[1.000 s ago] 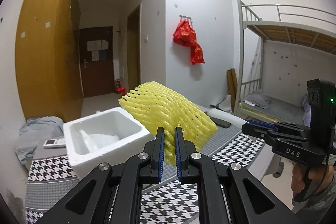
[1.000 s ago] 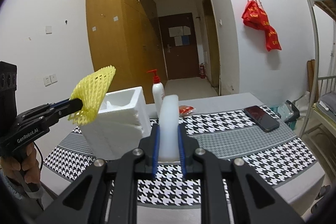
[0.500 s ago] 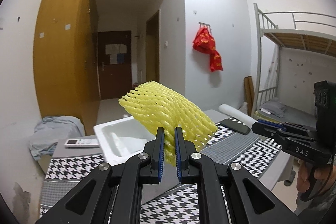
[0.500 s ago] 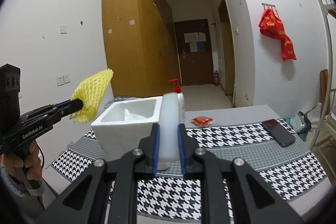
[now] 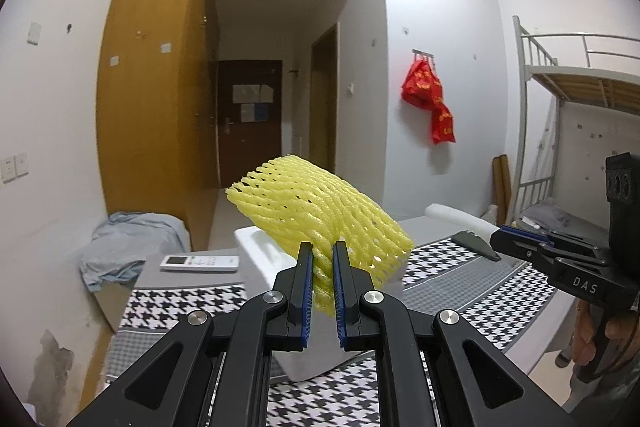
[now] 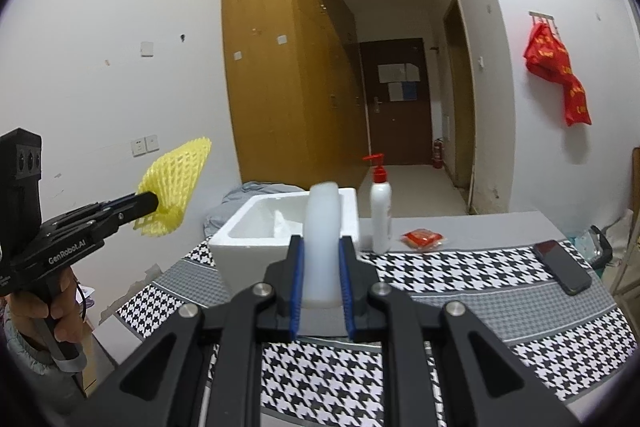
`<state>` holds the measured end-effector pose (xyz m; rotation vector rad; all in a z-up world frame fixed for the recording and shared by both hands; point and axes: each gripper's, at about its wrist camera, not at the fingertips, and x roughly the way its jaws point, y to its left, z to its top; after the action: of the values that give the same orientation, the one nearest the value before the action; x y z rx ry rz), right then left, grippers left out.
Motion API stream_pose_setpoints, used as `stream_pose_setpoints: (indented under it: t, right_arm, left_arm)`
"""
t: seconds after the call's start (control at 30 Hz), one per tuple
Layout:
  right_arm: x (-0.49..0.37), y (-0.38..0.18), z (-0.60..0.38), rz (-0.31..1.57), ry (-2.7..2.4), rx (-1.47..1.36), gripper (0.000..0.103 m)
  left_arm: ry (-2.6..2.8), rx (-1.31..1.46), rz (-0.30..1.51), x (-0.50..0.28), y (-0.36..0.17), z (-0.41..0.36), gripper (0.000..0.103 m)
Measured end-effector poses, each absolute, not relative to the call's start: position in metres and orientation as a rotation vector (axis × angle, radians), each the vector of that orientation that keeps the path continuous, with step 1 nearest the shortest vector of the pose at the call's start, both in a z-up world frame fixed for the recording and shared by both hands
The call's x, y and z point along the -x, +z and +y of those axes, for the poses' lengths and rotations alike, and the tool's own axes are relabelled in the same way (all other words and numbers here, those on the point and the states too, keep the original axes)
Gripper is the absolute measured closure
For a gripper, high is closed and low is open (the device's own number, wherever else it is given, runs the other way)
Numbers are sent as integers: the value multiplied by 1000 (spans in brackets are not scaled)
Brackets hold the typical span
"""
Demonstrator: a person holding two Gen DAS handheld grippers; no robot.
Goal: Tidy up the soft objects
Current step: 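Lower the white stick into the white foam box with right gripper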
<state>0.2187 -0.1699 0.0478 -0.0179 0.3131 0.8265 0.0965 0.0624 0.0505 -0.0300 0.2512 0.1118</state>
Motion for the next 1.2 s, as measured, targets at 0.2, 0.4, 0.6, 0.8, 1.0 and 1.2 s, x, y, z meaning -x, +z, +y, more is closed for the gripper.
stream_pose_setpoints:
  t: [0.2, 0.4, 0.6, 0.8, 1.0, 1.2]
  right_arm:
    - [-215, 50, -149, 314, 878, 39, 83]
    - [-217, 51, -128, 320, 914, 53, 83]
    - [-222, 53, -110, 325, 933, 72, 83]
    - [-231, 51, -95, 339, 934, 91, 83]
    - [-240, 51, -82, 354, 947, 109, 83]
    - [-249, 53, -67, 356, 964, 128, 83]
  left_arm:
    - [145, 42, 254, -90, 49, 75, 93]
    - [180, 54, 260, -86, 46, 88, 93]
    - [231, 51, 252, -83, 47, 95, 93]
    - [259, 60, 244, -85, 47, 107, 93]
    - [273, 43, 240, -91, 47, 108, 93]
    - [291, 67, 241, -99, 43, 120, 93]
